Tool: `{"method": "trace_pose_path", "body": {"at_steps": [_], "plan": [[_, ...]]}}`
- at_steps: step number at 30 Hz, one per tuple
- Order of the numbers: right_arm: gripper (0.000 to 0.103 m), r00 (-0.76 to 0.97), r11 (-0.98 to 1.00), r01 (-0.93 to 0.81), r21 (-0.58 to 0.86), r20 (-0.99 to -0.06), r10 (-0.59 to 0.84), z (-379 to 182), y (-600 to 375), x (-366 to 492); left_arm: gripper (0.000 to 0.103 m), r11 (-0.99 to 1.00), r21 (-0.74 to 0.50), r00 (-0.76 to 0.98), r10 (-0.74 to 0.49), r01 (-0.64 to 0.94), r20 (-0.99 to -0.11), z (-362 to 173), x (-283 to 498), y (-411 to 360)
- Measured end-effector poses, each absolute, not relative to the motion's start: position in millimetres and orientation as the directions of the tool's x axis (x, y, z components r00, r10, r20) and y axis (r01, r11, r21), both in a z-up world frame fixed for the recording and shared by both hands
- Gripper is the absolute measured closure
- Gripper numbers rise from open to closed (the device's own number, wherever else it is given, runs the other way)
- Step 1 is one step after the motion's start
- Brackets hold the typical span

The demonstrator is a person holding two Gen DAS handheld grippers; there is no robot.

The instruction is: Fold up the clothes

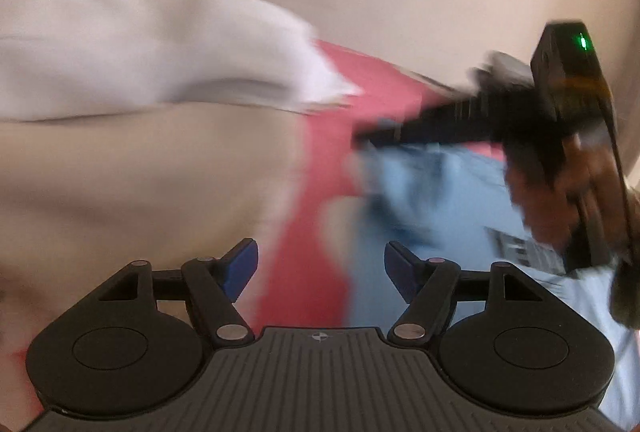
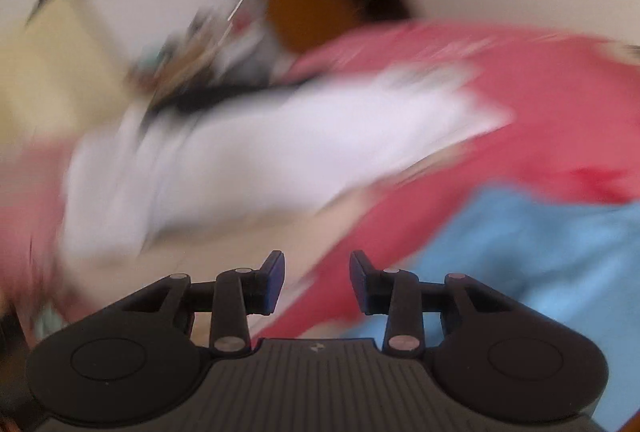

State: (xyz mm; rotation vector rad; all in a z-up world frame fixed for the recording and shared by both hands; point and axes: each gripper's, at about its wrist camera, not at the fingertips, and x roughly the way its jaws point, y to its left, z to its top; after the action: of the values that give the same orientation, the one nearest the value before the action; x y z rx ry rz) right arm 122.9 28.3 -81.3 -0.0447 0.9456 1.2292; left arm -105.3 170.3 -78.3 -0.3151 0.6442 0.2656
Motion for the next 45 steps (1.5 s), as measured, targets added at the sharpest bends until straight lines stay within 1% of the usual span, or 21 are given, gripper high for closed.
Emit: {"method": "trace_pose_path", "body": {"at_steps": [2,5,7,10,11,15,16,20,22,27,28,29,30,31,33,34,37,39,41,43,45], "plan": [[0.065,-0.009,0.382,-0.821,0.424,-0.679,0.734,-98,63,112,0.035,0.899,-0.118,0.720,0.254,-0.422,-0.646,-86,-109,185],[0.063,-0.043,0.384,-0.835,0.394,-0.742,0.669,-122,114,97,0.046,0.884,-0.076,0.697,0.307,-0.460,-0.647,-103,-106,205],[0.063,-0.072,0.408,-0.799,0.442,-0.744,0.665,-124,136,107,0.046,0.861,-0.131,0.709,0.309,-0.492,-0.633,-107,-102,221],[0.063,-0.078,0.417,-0.784,0.460,-0.739,0.669,-124,153,114,0.046,0.842,-0.161,0.719,0.322,-0.516,-0.616,-107,-92,242],[0.063,-0.079,0.419,-0.780,0.465,-0.738,0.671,-124,159,116,0.046,0.845,-0.164,0.724,0.318,-0.509,-0.612,-107,-90,246],[0.064,-0.070,0.444,-0.756,0.481,-0.734,0.676,-125,187,127,0.047,0.886,-0.105,0.747,0.310,-0.451,-0.589,-107,-84,261],[0.064,-0.067,0.450,-0.750,0.485,-0.733,0.677,-125,195,130,0.048,0.887,-0.112,0.748,0.303,-0.448,-0.590,-105,-82,268],[0.064,-0.057,0.475,-0.724,0.500,-0.729,0.682,-126,223,141,0.050,0.854,-0.196,0.744,0.282,-0.482,-0.605,-100,-66,303],[0.065,-0.051,0.486,-0.711,0.507,-0.728,0.684,-126,238,147,0.050,0.831,-0.218,0.734,0.293,-0.513,-0.613,-97,-55,321],[0.065,-0.041,0.524,-0.677,0.517,-0.738,0.674,-125,282,165,0.049,0.772,-0.240,0.705,0.346,-0.589,-0.619,-92,-32,341],[0.065,-0.046,0.524,-0.683,0.509,-0.745,0.665,-123,287,167,0.047,0.764,-0.240,0.700,0.354,-0.599,-0.621,-92,-29,338],[0.066,-0.064,0.524,-0.682,0.510,-0.756,0.652,-122,287,169,0.039,0.760,-0.246,0.699,0.351,-0.602,-0.623,-91,-28,332],[0.065,-0.084,0.525,-0.680,0.512,-0.766,0.638,-120,287,172,0.035,0.763,-0.243,0.698,0.349,-0.599,-0.625,-90,-27,323],[0.065,-0.107,0.526,-0.679,0.512,-0.778,0.620,-117,281,173,0.030,0.767,-0.237,0.698,0.348,-0.596,-0.626,-89,-26,313],[0.059,-0.144,0.510,-0.696,0.506,-0.794,0.591,-105,257,175,0.027,0.779,-0.220,0.698,0.350,-0.588,-0.625,-86,-30,295],[0.059,-0.147,0.502,-0.707,0.498,-0.798,0.584,-97,238,176,0.026,0.785,-0.211,0.698,0.351,-0.583,-0.624,-84,-32,287],[0.057,-0.148,0.488,-0.701,0.520,-0.775,0.614,-64,166,184,0.026,0.805,-0.190,0.704,0.345,-0.563,-0.621,-78,-38,260],[0.056,-0.124,0.500,-0.669,0.549,-0.746,0.654,-40,111,192,0.026,0.822,-0.190,0.716,0.324,-0.536,-0.618,-72,-44,242],[0.056,-0.074,0.524,-0.630,0.573,-0.715,0.695,-21,53,214,0.026,0.857,-0.159,0.739,0.310,-0.489,-0.598,-66,-50,223],[0.055,-0.005,0.570,-0.595,0.566,-0.712,0.702,-11,11,216,0.023,0.898,-0.128,0.777,0.284,-0.421,-0.562,-59,-44,205],[0.055,0.061,0.626,-0.561,0.543,-0.727,0.684,-8,-23,215,0.020,0.945,-0.105,0.822,0.211,-0.311,-0.529,-48,-38,182]]}}
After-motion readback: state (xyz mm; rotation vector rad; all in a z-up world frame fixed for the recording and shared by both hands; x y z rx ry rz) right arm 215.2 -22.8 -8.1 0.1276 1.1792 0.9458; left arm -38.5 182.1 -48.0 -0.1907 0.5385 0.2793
